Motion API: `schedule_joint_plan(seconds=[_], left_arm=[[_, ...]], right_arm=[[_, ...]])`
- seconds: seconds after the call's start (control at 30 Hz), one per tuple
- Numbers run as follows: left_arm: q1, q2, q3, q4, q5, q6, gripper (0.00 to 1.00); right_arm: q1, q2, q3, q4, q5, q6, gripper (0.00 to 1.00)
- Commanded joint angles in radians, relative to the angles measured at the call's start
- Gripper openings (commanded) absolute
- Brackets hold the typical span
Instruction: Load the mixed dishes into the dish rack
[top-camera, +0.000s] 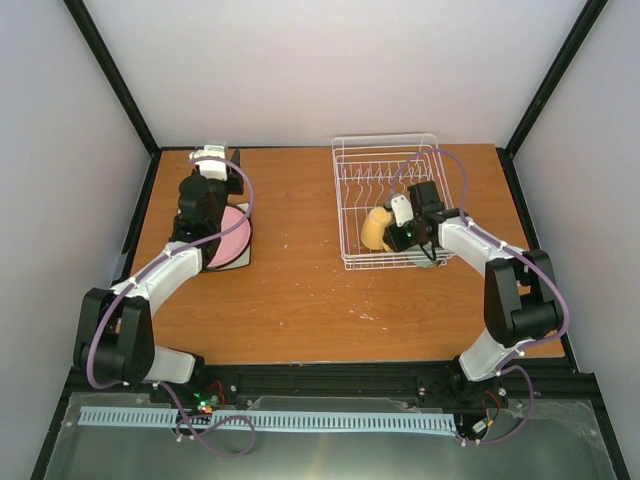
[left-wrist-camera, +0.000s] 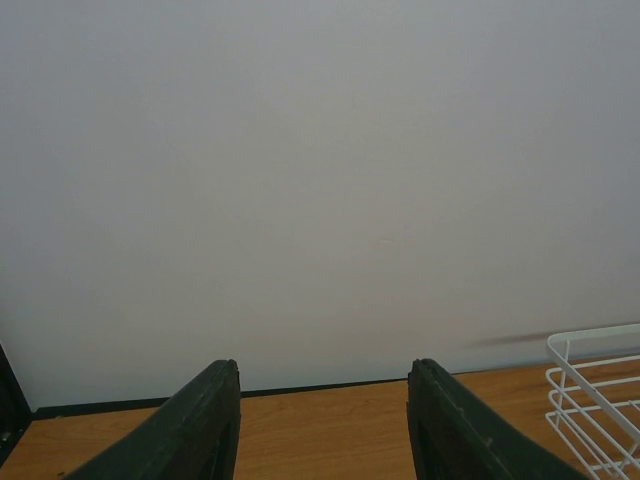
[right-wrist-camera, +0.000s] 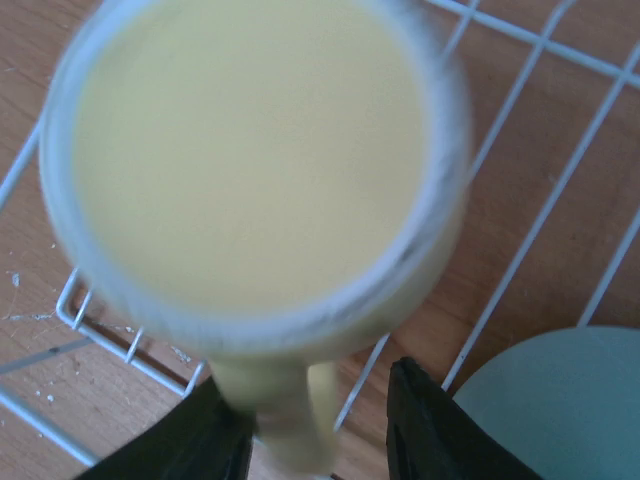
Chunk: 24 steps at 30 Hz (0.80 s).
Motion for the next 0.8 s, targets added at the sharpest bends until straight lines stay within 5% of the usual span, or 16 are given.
schedule_joint_plan(seconds=[0.0,0.33,0.57,0.77], left_arm=[[0.007,0.002,0.014,-0.019,-0.004,0.014,0.46],[0.084,-0.078,0.016,-0.210,0.053,-0.142,0.46],[0.322,-0.090,0.097,-0.471,0.363,-0.285,0.44],[0.543,0.043,0.181,-0.624,0.786,-0.372,0.39]], right_arm=[[0.003,-0.039,-0.040,-0.012,0.016,-0.007,0.42],[-0.001,-0.102,-0.068,-0.037,0.080,0.017,0.56],[-0.041,-0.186,-0.038,-0.042,0.082,0.061,0.59],[-0.097,-0.284,-0.032,0.018,0.105,0.112,0.59]])
